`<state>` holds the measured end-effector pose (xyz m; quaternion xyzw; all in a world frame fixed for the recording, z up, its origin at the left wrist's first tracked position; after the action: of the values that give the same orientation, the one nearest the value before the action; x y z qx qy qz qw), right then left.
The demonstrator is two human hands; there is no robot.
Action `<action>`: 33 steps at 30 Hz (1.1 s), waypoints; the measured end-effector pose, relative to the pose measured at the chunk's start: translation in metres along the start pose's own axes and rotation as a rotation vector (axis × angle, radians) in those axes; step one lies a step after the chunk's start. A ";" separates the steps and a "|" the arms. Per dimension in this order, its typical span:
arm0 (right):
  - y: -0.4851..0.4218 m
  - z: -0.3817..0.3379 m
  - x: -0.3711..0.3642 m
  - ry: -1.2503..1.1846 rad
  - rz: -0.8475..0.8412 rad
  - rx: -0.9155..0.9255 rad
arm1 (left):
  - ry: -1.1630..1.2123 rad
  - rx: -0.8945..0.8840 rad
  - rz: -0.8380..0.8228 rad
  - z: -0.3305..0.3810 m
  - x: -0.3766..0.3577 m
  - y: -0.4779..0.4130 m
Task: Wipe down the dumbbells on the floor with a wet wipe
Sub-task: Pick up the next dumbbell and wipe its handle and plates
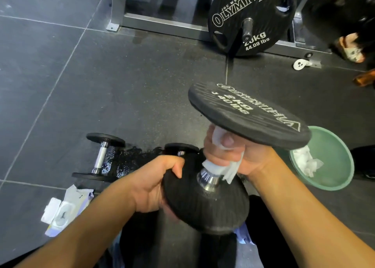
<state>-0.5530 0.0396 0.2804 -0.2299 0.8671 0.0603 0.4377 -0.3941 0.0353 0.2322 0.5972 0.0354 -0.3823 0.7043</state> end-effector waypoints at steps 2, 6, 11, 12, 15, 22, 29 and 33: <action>0.000 0.003 -0.007 -0.040 -0.140 -0.053 | -0.029 0.053 -0.035 -0.006 0.000 -0.001; 0.001 0.002 0.003 0.052 -0.074 0.007 | -0.017 -0.075 0.031 -0.002 0.001 -0.005; 0.000 -0.005 0.030 0.211 0.565 0.208 | 0.115 -0.403 0.216 0.006 0.001 -0.015; 0.000 -0.008 0.032 0.217 0.687 0.256 | 0.082 -0.470 0.274 0.004 0.002 -0.017; -0.001 -0.014 0.037 0.118 0.924 0.346 | -0.152 -0.661 0.467 -0.003 -0.004 -0.020; -0.004 -0.015 0.036 -0.067 1.048 0.435 | -0.202 -0.850 0.618 -0.005 -0.024 -0.015; -0.007 -0.006 0.031 0.151 0.979 0.347 | 0.026 -0.793 0.452 0.011 -0.017 -0.013; -0.011 -0.002 0.025 0.366 0.921 0.312 | 0.018 -0.837 0.421 0.013 -0.018 -0.009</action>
<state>-0.5619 0.0207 0.2632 0.2366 0.9395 0.0755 0.2360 -0.4176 0.0326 0.2378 0.2592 0.0709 -0.1787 0.9465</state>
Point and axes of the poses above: each hand's wrist, its own y-axis away from the middle knuckle, its own x-axis out of the back of the hand, z = x × y, the point moved 4 cm from there along -y, towards the middle knuckle, and after that the axes turned 3 degrees about -z, right-handed, at the moved point
